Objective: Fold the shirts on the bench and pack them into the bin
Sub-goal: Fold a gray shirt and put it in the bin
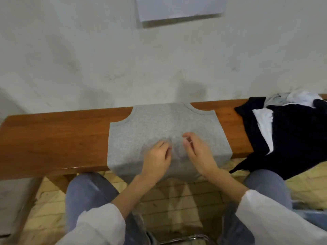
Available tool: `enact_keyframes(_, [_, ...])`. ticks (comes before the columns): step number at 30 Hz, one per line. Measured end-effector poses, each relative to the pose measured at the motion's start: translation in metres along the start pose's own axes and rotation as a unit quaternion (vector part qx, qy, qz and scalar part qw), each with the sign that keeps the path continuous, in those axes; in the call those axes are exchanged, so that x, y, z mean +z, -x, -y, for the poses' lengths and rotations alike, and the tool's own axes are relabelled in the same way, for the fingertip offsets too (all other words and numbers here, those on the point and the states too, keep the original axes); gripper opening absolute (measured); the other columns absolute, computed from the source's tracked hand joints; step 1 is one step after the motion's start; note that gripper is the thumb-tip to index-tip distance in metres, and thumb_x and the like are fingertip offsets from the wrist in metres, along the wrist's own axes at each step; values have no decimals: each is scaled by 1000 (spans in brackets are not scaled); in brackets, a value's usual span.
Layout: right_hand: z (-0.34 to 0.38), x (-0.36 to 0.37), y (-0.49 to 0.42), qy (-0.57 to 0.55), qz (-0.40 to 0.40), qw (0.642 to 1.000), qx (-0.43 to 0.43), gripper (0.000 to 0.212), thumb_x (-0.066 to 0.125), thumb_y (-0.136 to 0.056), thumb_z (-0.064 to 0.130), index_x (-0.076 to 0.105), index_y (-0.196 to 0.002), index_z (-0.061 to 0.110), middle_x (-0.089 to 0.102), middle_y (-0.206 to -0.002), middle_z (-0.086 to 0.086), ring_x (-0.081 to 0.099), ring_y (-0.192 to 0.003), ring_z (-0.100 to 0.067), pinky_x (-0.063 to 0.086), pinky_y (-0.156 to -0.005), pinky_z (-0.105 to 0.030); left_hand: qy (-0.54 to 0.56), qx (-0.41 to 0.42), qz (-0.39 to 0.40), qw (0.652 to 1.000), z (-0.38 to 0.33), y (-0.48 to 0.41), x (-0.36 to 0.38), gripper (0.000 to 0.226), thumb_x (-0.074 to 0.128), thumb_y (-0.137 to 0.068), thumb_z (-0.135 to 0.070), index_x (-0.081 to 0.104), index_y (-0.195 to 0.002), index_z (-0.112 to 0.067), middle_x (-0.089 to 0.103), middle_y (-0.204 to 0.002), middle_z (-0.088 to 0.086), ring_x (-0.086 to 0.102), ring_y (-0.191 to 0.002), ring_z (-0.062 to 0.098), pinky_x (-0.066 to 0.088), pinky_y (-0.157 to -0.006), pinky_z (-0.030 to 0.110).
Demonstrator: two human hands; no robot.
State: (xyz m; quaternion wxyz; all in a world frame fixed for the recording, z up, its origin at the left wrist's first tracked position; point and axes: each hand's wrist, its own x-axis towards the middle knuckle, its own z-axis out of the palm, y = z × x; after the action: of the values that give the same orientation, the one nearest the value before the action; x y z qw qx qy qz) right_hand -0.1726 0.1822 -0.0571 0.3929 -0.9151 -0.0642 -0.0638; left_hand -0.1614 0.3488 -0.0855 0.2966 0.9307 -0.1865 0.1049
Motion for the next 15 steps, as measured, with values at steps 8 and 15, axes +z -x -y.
enact_keyframes(8, [-87,41,57,63,223,968,97,28,44,-90,37,63,-85,17,68,-81,-5,64,-73,-22,52,-63,-41,78,-40,163,983,16,50,28,18,51,-87,-31,66,-92,-22,67,-74,-5,60,-65,9,48,-61,26])
enact_keyframes(15, [-174,32,39,-89,181,819,537,19,53,-95,9,53,-113,3,58,-111,-19,59,-99,-31,53,-88,-36,247,-629,306,671,125,92,72,8,55,-92,-6,55,-86,-1,54,-77,12,52,-63,24,47,-56,30])
